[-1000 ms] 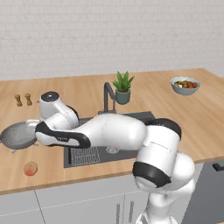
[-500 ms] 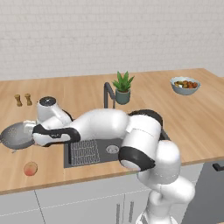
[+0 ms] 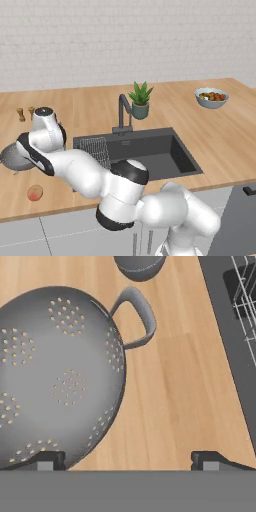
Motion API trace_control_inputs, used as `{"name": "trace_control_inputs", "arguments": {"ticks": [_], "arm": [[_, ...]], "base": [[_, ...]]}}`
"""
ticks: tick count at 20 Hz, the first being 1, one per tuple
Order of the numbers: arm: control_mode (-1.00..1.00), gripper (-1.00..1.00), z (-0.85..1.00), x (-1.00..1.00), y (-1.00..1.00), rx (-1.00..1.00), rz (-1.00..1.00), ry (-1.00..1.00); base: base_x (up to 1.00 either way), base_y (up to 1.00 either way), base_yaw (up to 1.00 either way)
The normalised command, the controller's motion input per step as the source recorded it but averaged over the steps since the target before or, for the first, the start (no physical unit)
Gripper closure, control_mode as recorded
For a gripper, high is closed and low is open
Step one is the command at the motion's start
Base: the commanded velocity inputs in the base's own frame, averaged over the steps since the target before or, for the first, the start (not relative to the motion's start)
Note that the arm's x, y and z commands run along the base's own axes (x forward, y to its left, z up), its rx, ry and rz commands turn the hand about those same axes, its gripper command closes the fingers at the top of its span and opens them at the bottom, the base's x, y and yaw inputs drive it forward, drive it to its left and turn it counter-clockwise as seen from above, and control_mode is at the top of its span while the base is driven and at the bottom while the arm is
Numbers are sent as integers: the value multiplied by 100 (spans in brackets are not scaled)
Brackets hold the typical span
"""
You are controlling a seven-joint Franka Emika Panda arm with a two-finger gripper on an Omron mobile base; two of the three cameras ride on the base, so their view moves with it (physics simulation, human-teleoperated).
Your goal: Put the colander in the sink, put the peach in the colander, and turn on the sink faucet and pour water over the colander.
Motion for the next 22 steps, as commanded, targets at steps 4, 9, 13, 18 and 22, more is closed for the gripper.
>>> {"name": "trace_control_inputs", "arguments": {"ticks": [4,9,13,18,22], "arm": [[-100,-100,-25,14,24,0,-5,3],[-100,-100,-28,17,21,0,-4,0],[-100,-100,-31,24,14,0,-6,0],[-100,-100,-26,17,6,0,-6,0],[-100,100,-26,0,11,-2,-8,0]], "base": [[0,0,0],[0,0,0],[0,0,0],[0,0,0],[0,0,0]]}}
